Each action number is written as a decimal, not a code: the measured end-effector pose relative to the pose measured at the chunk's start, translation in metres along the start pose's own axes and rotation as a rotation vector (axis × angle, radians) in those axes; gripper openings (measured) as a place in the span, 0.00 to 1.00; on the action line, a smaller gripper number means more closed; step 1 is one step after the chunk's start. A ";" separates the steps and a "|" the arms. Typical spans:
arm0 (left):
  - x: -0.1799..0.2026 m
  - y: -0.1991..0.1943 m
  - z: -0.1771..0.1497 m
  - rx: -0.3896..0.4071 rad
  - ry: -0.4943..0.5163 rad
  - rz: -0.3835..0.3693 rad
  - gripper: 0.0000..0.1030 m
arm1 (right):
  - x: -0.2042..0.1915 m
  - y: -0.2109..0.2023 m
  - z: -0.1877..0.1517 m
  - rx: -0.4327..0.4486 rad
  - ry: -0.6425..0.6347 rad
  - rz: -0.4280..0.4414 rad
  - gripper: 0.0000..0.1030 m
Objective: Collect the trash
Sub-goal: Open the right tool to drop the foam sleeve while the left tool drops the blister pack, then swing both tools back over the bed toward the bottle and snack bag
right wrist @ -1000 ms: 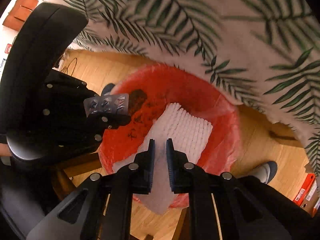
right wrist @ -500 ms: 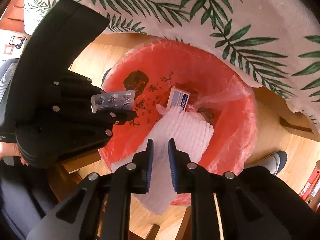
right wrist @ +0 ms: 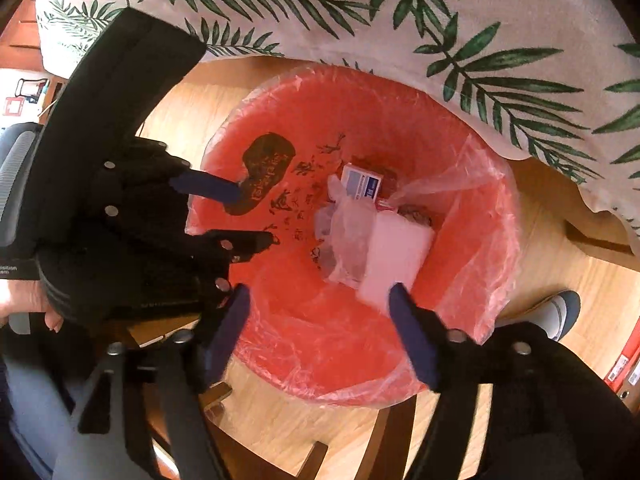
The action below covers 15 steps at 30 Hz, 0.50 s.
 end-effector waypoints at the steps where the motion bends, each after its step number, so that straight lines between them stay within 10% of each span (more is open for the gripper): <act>1: -0.005 -0.003 -0.001 0.009 -0.009 0.016 0.66 | 0.000 -0.003 0.000 0.003 0.007 0.003 0.71; 8: 0.002 -0.084 -0.002 0.206 -0.052 -0.025 0.68 | -0.015 -0.085 0.008 0.218 -0.019 -0.051 0.87; 15: 0.028 -0.242 0.004 0.594 0.117 0.094 0.68 | -0.046 -0.241 0.018 0.615 -0.119 -0.128 0.93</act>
Point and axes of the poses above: each gripper's, at about its wrist camera, not at the fingertips, and y roughly the way its jaws point, x to its right, z to its top, the point moved 10 cm from there along y, roughly the way its jaws point, and after that the axes turned 5 degrees about y, right-handed, at the moved point
